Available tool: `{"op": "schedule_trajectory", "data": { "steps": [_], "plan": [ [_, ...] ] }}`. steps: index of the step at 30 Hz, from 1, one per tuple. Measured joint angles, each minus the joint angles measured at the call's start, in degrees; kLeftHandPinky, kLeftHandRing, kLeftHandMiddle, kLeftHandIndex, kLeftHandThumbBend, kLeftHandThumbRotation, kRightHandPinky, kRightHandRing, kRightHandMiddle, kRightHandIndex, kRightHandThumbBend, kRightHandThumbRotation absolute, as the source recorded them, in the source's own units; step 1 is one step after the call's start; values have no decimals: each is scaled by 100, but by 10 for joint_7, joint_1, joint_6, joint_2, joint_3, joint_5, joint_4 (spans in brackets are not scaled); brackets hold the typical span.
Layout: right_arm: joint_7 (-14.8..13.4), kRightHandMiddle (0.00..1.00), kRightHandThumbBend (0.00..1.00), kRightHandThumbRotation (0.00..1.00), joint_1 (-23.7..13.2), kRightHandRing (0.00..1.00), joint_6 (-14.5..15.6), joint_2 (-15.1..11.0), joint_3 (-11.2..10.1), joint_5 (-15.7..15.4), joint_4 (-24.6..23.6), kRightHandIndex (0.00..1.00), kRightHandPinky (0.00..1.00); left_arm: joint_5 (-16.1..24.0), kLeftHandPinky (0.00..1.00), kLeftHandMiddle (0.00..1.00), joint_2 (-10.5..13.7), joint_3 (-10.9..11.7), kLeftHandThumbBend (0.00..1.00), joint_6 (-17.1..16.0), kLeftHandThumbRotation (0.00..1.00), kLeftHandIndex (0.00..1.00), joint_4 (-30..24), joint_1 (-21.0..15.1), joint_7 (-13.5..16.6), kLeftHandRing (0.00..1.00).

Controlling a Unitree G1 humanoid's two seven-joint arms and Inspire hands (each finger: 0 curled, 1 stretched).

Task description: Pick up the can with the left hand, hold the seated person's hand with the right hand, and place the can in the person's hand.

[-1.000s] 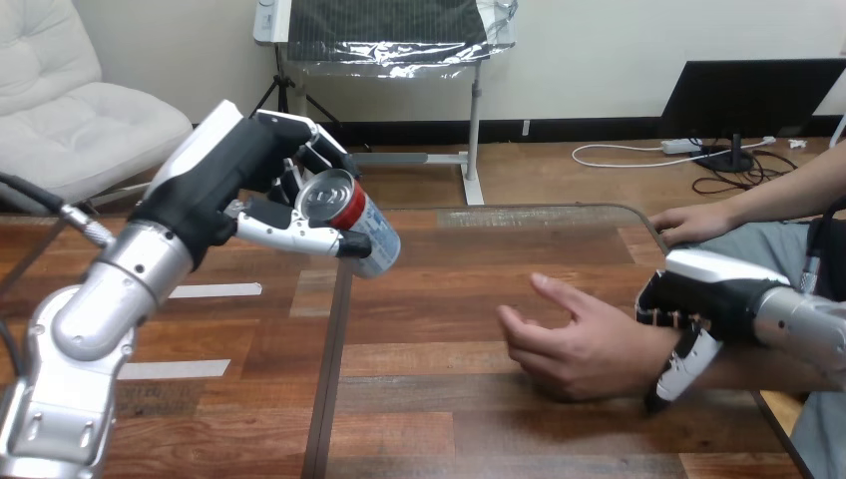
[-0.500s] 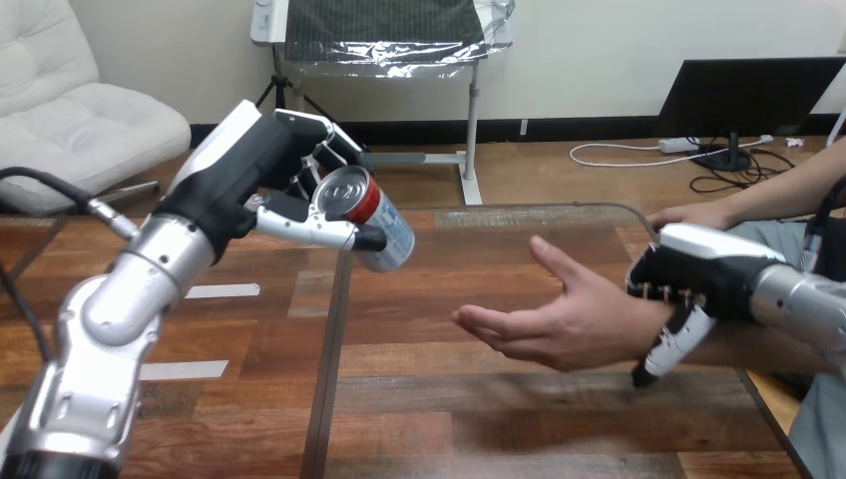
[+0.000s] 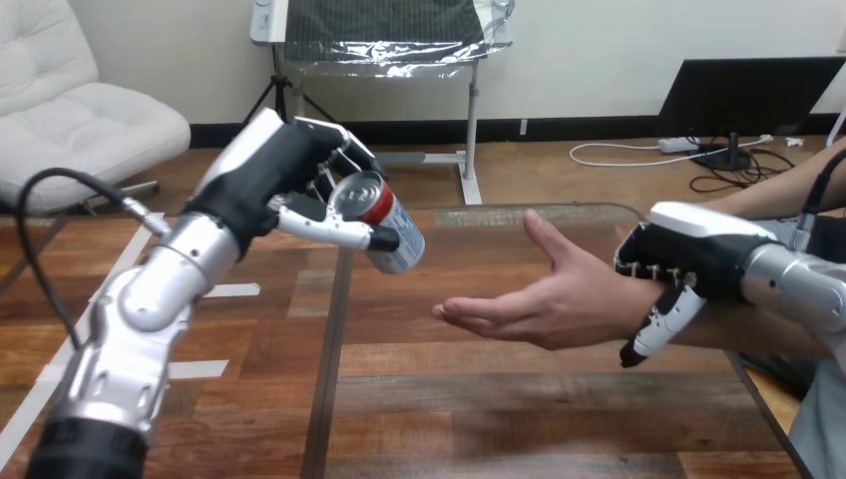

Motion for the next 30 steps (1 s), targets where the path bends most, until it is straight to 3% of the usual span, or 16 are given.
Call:
{"op": "schedule_trajectory", "data": {
  "steps": [16, 30],
  "plan": [
    [1, 42, 86, 5, -3, 35, 0, 8, 1, -1, -6, 41, 30, 27, 26, 39, -35, -29, 66, -29, 0, 44, 126, -50, 23, 33],
    [3, 37, 87, 4, -9, 31, 0, 24, 2, -2, -7, 36, 26, 27, 28, 40, -73, -33, 65, -36, 0, 44, 206, -79, 31, 33]
  ]
}}
